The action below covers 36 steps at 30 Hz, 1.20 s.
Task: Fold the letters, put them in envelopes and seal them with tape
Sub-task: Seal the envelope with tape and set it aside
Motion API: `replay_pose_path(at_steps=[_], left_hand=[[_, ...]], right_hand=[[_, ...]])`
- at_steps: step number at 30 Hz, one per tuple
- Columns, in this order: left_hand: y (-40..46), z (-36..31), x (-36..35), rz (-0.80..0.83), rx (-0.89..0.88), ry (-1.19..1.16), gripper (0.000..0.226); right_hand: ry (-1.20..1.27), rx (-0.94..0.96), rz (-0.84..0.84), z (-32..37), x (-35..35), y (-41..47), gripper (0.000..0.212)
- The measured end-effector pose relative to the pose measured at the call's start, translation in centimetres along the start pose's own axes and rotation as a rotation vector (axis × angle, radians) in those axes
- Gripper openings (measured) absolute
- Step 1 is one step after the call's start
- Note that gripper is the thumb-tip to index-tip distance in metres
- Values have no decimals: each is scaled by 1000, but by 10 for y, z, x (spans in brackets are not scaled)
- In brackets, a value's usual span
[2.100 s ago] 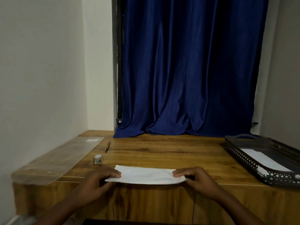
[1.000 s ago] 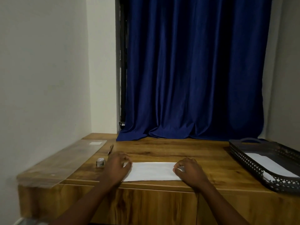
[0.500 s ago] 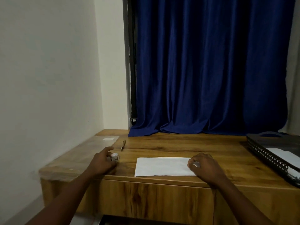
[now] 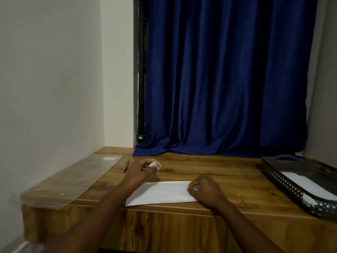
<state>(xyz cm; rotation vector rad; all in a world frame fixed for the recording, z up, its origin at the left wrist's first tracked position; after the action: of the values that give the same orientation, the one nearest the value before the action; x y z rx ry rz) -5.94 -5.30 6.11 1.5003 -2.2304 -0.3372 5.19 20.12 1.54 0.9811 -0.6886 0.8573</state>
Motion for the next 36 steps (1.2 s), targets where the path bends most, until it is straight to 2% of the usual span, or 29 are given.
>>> replay_pose_path(at_steps=[6, 9, 13, 16, 18, 21, 29, 36], left_hand=[[-6, 16, -57, 106, 38, -74, 37], [-9, 27, -62, 133, 5, -41, 36], [-8, 31, -60, 158, -6, -37, 39], [-7, 33, -61, 156, -2, -95, 52], [-7, 35, -60, 151, 4, -124, 52], [-7, 36, -59, 141, 14, -130, 48], [-7, 35, -62, 170, 10, -68, 46], [-11, 31, -64, 244, 68, -206, 51]], right_hand=[[48, 24, 6, 26, -17, 5, 29], [265, -20, -30, 23, -11, 2, 25], [471, -90, -105, 26, -1, 1, 9], [610, -54, -78, 41, -3, 4, 11], [672, -42, -36, 49, -9, 5, 16], [721, -31, -1, 52, -17, 4, 22], [713, -46, -74, 41, -15, -1, 7], [778, -87, -127, 35, -11, -1, 8]])
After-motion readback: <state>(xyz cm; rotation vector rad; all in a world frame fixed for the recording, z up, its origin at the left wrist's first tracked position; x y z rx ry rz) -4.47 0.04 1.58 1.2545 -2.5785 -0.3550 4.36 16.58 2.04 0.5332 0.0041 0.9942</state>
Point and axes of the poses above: each hand's wrist, its own y-axis towards the middle knuckle, its own x-axis out of the back of the hand, z = x × y, the point moved 5 cm from there along y, towards the middle knuckle, and after that the axes turned 2 degrees about -y, right-handed, at the moved point
